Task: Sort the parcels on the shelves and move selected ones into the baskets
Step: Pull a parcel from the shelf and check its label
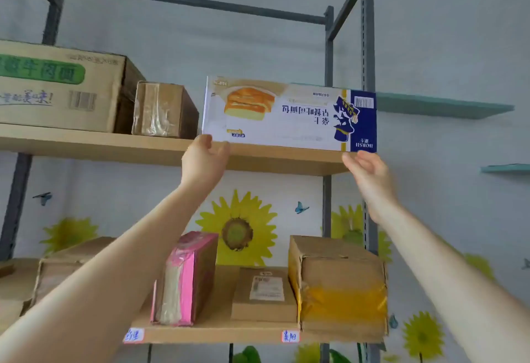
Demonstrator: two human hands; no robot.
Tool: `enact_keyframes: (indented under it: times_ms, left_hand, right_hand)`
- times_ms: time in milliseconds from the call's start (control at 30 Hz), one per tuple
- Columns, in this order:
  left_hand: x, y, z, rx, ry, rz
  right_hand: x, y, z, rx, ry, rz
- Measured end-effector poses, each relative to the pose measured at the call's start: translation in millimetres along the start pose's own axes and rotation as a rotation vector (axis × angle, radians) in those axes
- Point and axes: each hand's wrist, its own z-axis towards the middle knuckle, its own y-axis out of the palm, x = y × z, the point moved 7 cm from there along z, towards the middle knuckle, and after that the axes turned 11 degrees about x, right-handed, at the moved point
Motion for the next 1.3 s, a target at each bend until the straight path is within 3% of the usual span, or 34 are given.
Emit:
enact_keyframes:
  times_ms: [167, 400, 467, 533, 633, 767, 933, 1067, 1200, 1300]
  left_hand:
    - [-2.7, 22.7, 38.2, 0.075, 0.044, 0.186]
    - [-15.2, 37.3, 56.2, 0.22, 0.124, 0.656]
    - [-19.1, 39.5, 59.3, 0.221, 0.115, 0.691]
    - [-20.8, 40.7, 61.4, 0.211, 0.097, 0.681]
    - [-18.5, 39.8, 62.8, 0.219, 0.073, 0.601]
    - [-13.5, 24.1, 66.5, 0.326, 0.104, 0.411]
    - [0.9, 12.8, 75.4, 0.313, 0.045, -0.304]
    - [22.6, 14.2, 86.8, 0.227, 0.043, -0.657]
    - [35.4, -4.4, 97.0, 0.363, 0.125, -0.624]
    - [43.2, 0.1, 103.0, 0.318, 0.118, -0.567]
  right_hand:
    - [6.5, 9.3, 64.6, 0.098, -0.092, 0.008]
    - [24.4, 8.1, 99.2, 0.237, -0.259, -0.225]
    - [35.1, 5.7, 102.7, 0.257, -0.222, -0.255]
    - [51.1, 4.3, 106.4, 0.238, -0.074, -0.249]
    - [61.0, 1.5, 109.7, 0.221, 0.023, -0.248]
    - [47.5, -5.8, 108.1, 0.25, -0.021, -0.031]
    - [13.4, -7.4, 103.9, 0.253, -0.007, 0.404]
    - [-18.8, -10.3, 109.6, 0.236, -0.081, 0.582]
    - [-40.4, -22.5, 125.9, 0.331, -0.15, 0.564]
    - [-51.9, -22.5, 136.2, 0.376, -0.162, 0.49]
